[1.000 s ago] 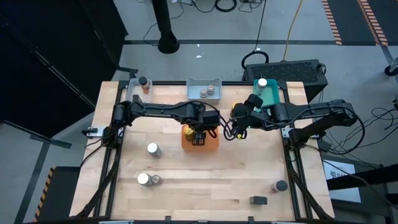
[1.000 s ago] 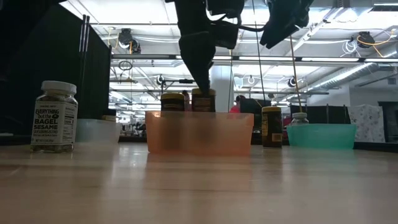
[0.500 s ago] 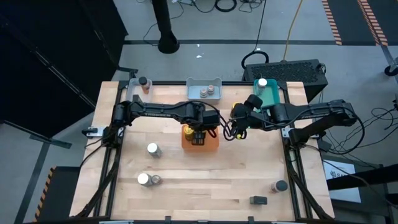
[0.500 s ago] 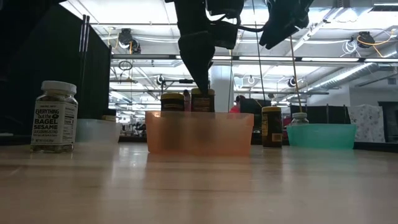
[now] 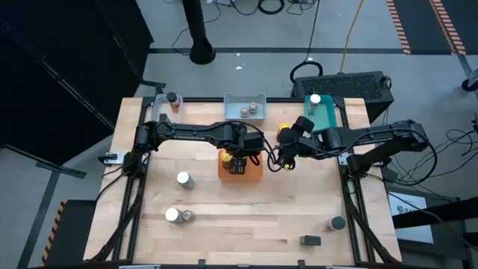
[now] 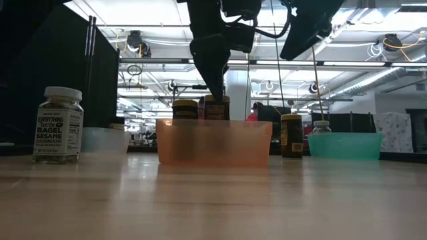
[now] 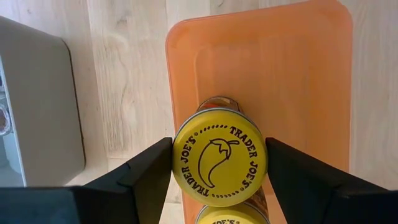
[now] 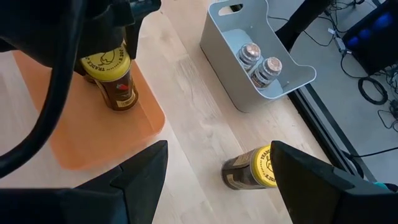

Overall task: Sort spices by type
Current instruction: Put the bottom yellow seasoning bottle into the orange bin

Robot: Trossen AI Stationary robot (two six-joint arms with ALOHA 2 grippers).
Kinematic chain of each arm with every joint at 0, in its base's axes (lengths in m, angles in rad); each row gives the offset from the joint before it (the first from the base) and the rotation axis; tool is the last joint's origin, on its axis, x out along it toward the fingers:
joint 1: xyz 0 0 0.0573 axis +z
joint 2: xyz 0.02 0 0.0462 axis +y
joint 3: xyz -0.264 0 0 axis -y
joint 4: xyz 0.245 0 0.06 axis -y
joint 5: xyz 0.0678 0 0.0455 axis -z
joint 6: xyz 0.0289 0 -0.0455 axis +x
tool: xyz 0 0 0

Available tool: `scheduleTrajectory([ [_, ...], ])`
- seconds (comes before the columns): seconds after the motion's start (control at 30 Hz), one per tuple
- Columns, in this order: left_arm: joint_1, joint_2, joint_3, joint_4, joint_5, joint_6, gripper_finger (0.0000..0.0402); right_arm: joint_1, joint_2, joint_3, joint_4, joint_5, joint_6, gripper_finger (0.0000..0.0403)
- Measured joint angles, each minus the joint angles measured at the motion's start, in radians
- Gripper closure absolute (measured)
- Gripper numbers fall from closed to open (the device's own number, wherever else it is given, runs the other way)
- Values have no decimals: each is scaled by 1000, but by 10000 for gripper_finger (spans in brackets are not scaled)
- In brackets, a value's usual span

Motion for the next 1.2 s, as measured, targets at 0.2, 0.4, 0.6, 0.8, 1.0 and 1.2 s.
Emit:
scheduleTrajectory([
  [0.2, -1, -1, 0, -1, 0, 0, 154, 0, 0, 0, 1, 0, -1, 138],
  [0.4, -2, -1, 0, -2, 0, 0, 154, 0, 0, 0, 2, 0, -2, 138],
  [0.6, -9, -1, 0, -3, -5, -9, 154, 0, 0, 0, 3, 1, -8, 138],
  [0.8, -10, -1, 0, 6, 31, -11, 154, 0, 0, 0, 5, 1, -9, 138],
  [1.0, -10, -1, 0, 7, 30, -4, 154, 0, 0, 0, 5, 2, -8, 138],
  [1.2, -10, -1, 0, 10, 41, 0, 149, 0, -1, 0, 5, 2, -11, 138],
])
